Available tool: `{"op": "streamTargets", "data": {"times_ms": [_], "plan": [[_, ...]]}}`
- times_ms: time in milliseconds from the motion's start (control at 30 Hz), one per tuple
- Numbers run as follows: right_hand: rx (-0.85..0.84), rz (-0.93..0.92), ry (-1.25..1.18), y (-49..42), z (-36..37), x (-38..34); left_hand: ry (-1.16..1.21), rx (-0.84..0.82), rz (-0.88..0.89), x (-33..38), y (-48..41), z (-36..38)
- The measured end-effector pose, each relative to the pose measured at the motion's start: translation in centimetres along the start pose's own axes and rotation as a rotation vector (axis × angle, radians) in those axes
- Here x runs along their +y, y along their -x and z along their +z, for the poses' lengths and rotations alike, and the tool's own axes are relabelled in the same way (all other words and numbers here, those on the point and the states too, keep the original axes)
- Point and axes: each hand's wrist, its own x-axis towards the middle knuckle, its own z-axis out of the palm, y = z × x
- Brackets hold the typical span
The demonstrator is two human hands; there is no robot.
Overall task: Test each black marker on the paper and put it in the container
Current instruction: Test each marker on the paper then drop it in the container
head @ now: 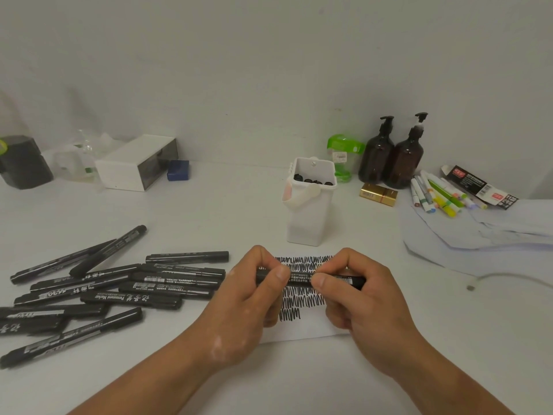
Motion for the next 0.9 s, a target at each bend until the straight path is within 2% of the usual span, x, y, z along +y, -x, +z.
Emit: {"op": "streamTargets", "data": {"times_ms": [233, 333, 467, 600, 733, 833, 900], "plan": [[-0.024, 0.012, 0.009, 0.1, 0.3, 0.3, -0.056, -0.076, 0.009, 0.1, 0.0, -1.3], [-0.013, 0.001, 0.046, 0.0, 0.1, 0.1, -0.088, -0.013, 0.025, 0.2, -0.2, -1.8], [-0.02, -0.05, 0.1, 0.1, -0.1, 0.0, 0.117, 0.01, 0.069, -0.1, -0.5, -2.0], [-0.092, -0.029, 0.09, 0.4, 0.5, 0.3, 0.059, 0.016, 0.053, -0.2, -0.4, -1.6], [-0.106, -0.063, 0.259, 0.6, 1.1, 0.6, 0.072, 0.006, 0.055, 0.1, -0.3, -1.4], [-0.017, -0.103, 0.255, 0.5, 0.5, 0.3, -0.097, 0.04, 0.04, 0.4, -0.2, -1.5], [-0.048, -0.107, 0.162, 0.5, 0.0, 0.0, -0.221, 0.027, 0.031, 0.5, 0.0, -1.5]]}}
